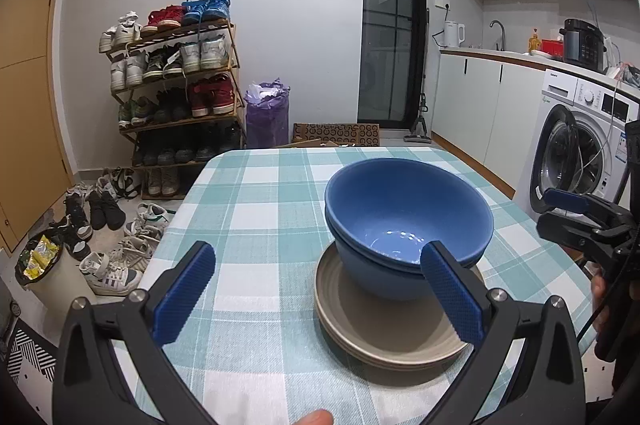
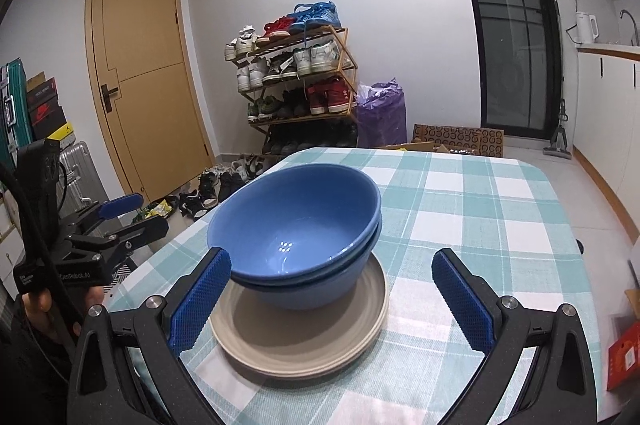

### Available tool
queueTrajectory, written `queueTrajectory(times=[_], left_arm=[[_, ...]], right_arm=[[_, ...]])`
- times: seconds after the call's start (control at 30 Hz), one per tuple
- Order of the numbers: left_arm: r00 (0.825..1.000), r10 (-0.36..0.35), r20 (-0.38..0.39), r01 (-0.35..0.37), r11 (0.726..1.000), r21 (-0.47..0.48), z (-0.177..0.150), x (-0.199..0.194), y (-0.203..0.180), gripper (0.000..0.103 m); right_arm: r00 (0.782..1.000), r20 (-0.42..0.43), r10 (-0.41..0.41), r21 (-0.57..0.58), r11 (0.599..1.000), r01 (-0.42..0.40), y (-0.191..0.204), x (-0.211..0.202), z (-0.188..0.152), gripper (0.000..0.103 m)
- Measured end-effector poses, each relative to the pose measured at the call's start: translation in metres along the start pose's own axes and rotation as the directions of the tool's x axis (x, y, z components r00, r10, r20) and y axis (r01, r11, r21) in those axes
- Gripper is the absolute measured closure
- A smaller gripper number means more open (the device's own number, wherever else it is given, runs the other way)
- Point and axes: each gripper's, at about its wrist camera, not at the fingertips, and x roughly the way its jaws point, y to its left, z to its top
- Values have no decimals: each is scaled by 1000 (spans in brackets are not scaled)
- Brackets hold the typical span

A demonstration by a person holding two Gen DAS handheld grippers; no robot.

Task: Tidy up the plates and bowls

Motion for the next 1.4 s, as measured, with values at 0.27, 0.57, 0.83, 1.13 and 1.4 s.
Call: queueTrajectory(times=[0.27, 0.57, 0.83, 1.13, 1.4], left_arm=[[1000, -6, 21, 6, 1000, 2, -10, -12, -4, 0], [999, -29, 35, 28, 999, 18, -23, -23, -8, 0], [998, -34, 47, 32, 998, 46, -27, -34, -13, 0], [998, -49, 48, 46, 997, 68, -29, -37, -22, 0], [998, -62, 32, 60, 996, 68, -31, -35, -22, 0]], right_arm=[[1000, 20, 1, 3, 1000, -1, 5, -16, -16, 1], [999, 45, -22, -40, 999, 24, 21, -27, -29, 1], [998, 63, -23, -42, 999, 26, 26, -35, -36, 1], [996, 78, -30, -63, 997, 35, 31, -41, -38, 1], [997, 71, -31, -66, 997, 36, 31, -41, -42, 1]])
